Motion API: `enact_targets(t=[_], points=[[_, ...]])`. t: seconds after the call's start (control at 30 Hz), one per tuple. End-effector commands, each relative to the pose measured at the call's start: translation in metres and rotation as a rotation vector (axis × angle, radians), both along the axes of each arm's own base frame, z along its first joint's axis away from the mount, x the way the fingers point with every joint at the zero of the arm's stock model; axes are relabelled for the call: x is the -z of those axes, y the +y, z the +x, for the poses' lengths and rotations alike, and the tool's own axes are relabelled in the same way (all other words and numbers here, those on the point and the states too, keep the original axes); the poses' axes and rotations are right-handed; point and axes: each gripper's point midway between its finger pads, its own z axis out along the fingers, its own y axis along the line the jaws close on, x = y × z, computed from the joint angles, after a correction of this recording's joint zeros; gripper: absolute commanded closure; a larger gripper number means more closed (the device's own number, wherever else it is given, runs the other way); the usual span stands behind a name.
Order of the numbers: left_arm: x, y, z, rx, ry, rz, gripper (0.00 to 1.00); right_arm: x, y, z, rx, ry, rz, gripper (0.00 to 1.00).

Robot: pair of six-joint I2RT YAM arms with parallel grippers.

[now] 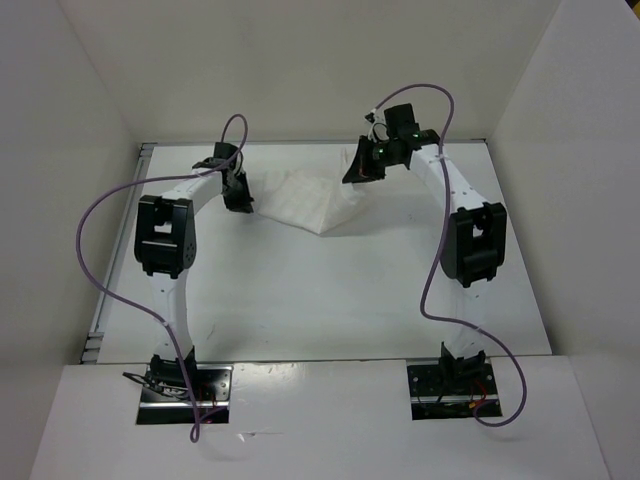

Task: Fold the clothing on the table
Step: Fold the skirt

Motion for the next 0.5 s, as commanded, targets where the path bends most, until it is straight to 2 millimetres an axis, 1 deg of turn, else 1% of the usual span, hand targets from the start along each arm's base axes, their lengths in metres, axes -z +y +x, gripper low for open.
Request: enact_targets(t=[0.0, 0.03, 0.07, 0.1, 0.13, 0.17, 0.2, 0.23, 0.27, 0.3, 0.33, 0.37, 0.4, 0.43, 0.47], points=[[0.014, -0.013, 0.0, 0.03, 0.011, -0.025, 0.82, -0.017, 0.017, 0.003, -0.046, -0.045, -0.008, 1.0], [0.012, -0.019, 0.001, 0.045, 0.004, -0.052, 0.82, -0.016, 0.016, 0.006, -0.039, -0.045, -0.016, 1.0], [0.017, -0.028, -0.002, 0.055, 0.019, -0.068, 0.82, -0.007, 0.022, 0.005, -0.052, -0.021, -0.022, 1.0], [0.02, -0.03, -0.004, 0.06, 0.023, -0.077, 0.82, -0.016, 0.028, 0.009, -0.067, -0.051, -0.02, 1.0], [0.019, -0.037, -0.003, 0.068, 0.014, -0.09, 0.82, -0.014, 0.028, 0.01, -0.068, -0.034, -0.025, 1.0], [0.022, -0.044, -0.009, 0.084, 0.028, -0.097, 0.82, -0.013, 0.037, 0.018, -0.086, -0.05, -0.026, 1.0], [0.023, -0.047, -0.009, 0.091, 0.026, -0.111, 0.82, -0.013, 0.046, 0.018, -0.102, -0.049, -0.026, 1.0], [0.025, -0.054, -0.015, 0.1, 0.042, -0.132, 0.82, -0.012, 0.052, 0.026, -0.109, -0.054, -0.039, 1.0], [0.025, -0.055, -0.013, 0.101, 0.033, -0.133, 0.82, -0.011, 0.058, 0.028, -0.127, -0.06, -0.044, 1.0], [0.024, -0.062, -0.015, 0.117, 0.035, -0.143, 0.82, -0.009, 0.062, 0.033, -0.12, -0.064, -0.062, 1.0], [0.027, -0.061, -0.018, 0.116, 0.045, -0.142, 0.82, -0.014, 0.069, 0.039, -0.123, -0.094, -0.061, 1.0], [0.027, -0.069, -0.021, 0.133, 0.048, -0.154, 0.82, -0.005, 0.076, 0.039, -0.122, -0.077, -0.055, 1.0], [0.029, -0.07, -0.025, 0.138, 0.061, -0.163, 0.82, -0.007, 0.08, 0.039, -0.139, -0.078, -0.034, 1.0], [0.028, -0.07, -0.028, 0.13, 0.066, -0.167, 0.82, -0.008, 0.089, 0.038, -0.149, -0.083, -0.018, 1.0], [0.024, -0.077, -0.03, 0.148, 0.055, -0.179, 0.82, 0.004, 0.09, 0.039, -0.15, -0.062, -0.024, 1.0]])
